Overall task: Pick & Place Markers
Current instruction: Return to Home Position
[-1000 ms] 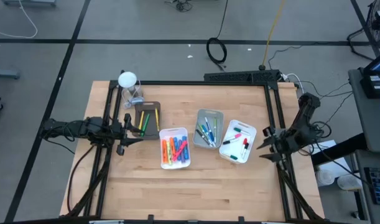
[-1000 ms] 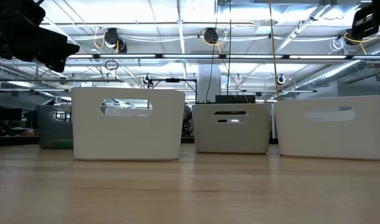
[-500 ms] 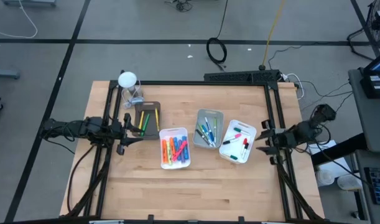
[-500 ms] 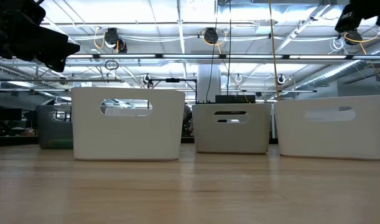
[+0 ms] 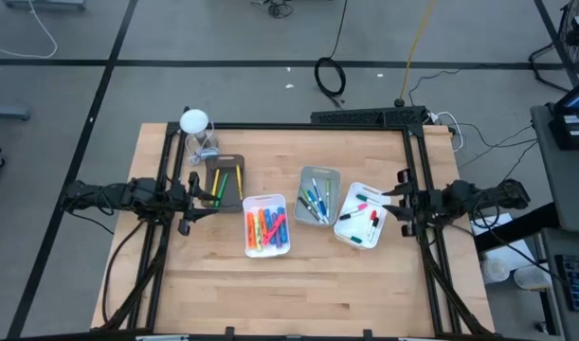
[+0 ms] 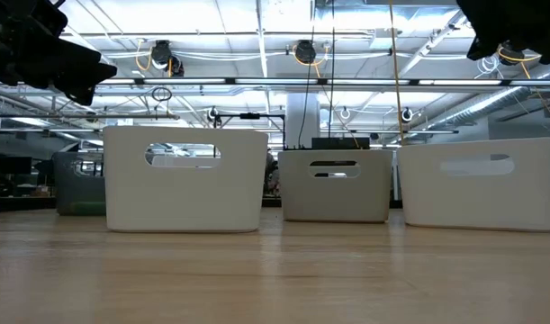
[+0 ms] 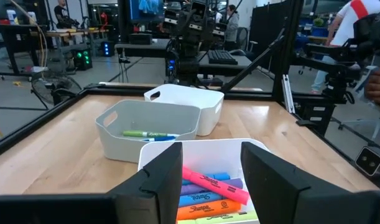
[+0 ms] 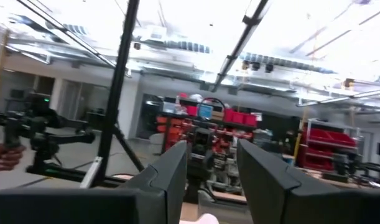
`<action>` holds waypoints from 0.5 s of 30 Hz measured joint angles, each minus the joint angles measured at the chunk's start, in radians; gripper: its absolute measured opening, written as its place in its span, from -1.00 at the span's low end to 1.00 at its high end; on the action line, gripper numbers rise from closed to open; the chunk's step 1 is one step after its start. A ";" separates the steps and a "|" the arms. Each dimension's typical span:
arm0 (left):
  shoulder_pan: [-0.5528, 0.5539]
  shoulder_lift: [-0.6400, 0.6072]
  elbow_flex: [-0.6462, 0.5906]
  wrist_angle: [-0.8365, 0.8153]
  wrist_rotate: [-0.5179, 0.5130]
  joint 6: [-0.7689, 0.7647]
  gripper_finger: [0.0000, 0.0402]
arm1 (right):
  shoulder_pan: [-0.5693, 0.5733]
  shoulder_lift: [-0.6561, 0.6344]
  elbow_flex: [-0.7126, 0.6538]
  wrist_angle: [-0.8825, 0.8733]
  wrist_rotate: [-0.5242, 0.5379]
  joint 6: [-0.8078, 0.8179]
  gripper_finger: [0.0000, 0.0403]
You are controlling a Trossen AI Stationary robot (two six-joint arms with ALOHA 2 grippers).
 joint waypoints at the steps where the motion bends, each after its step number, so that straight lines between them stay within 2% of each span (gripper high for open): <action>1: 0.000 0.000 0.000 -0.001 0.000 -0.005 -0.16 | -0.011 0.000 0.004 -0.001 0.001 0.001 -0.37; 5: 0.000 0.000 0.000 -0.008 0.001 -0.015 -0.16 | -0.028 -0.003 0.005 -0.015 0.003 0.002 -0.37; 9: 0.000 0.000 0.000 -0.012 0.001 -0.014 -0.16 | -0.028 -0.003 0.005 -0.095 0.051 0.004 -0.37; 15: 0.000 0.000 0.000 -0.051 0.002 0.001 -0.16 | -0.027 -0.003 0.006 -0.266 0.003 0.051 -0.37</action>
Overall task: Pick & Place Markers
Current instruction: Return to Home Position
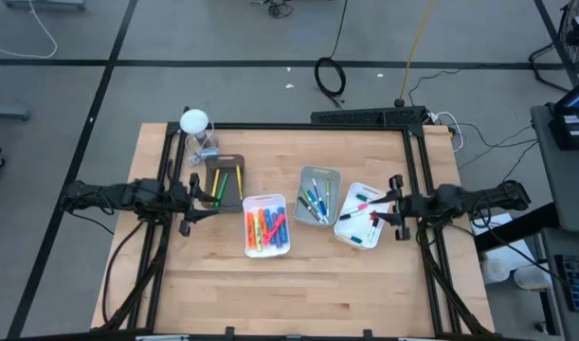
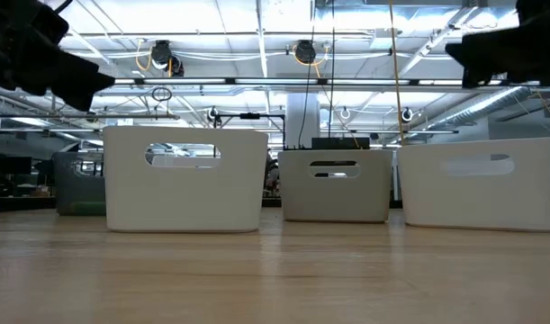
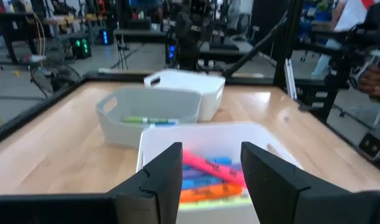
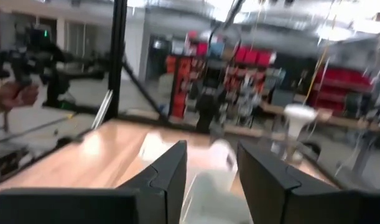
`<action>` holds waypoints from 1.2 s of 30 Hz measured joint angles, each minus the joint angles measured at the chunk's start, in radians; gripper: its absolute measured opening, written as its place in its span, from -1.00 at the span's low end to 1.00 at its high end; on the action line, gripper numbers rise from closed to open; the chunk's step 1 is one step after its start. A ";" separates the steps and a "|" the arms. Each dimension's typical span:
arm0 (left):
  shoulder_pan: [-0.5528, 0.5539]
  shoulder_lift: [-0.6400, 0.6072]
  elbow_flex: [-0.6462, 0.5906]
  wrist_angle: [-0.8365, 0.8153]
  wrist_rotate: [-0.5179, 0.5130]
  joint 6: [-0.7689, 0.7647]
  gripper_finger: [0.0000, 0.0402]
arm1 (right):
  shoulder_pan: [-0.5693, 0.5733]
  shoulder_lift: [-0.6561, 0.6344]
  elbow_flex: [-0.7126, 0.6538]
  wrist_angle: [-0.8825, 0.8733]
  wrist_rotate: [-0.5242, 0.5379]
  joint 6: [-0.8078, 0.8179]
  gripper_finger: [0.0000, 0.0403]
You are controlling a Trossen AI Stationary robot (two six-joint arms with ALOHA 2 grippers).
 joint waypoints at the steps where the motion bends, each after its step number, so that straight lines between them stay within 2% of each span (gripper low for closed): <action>1: 0.000 0.000 0.000 -0.016 0.000 0.000 -0.16 | 0.000 0.000 0.000 -0.028 -0.006 0.014 -0.37; 7: 0.000 0.000 0.000 -0.042 0.001 -0.002 -0.16 | 0.000 0.000 0.000 -0.109 -0.007 0.066 -0.37; 12: 0.000 0.000 0.000 -0.064 0.000 0.035 -0.16 | 0.000 0.000 0.000 -0.112 -0.007 0.069 -0.37; 19: 0.000 0.001 0.000 -0.057 0.000 -0.007 -0.16 | 0.000 0.000 0.000 -0.119 -0.008 0.143 -0.37; 24: 0.000 0.002 0.000 -0.054 -0.001 0.095 -0.16 | 0.000 0.000 0.000 -0.120 -0.008 0.144 -0.37; 36: 0.000 0.002 0.000 -0.054 -0.001 0.068 -0.16 | 0.000 0.000 0.000 -0.122 -0.008 0.144 -0.37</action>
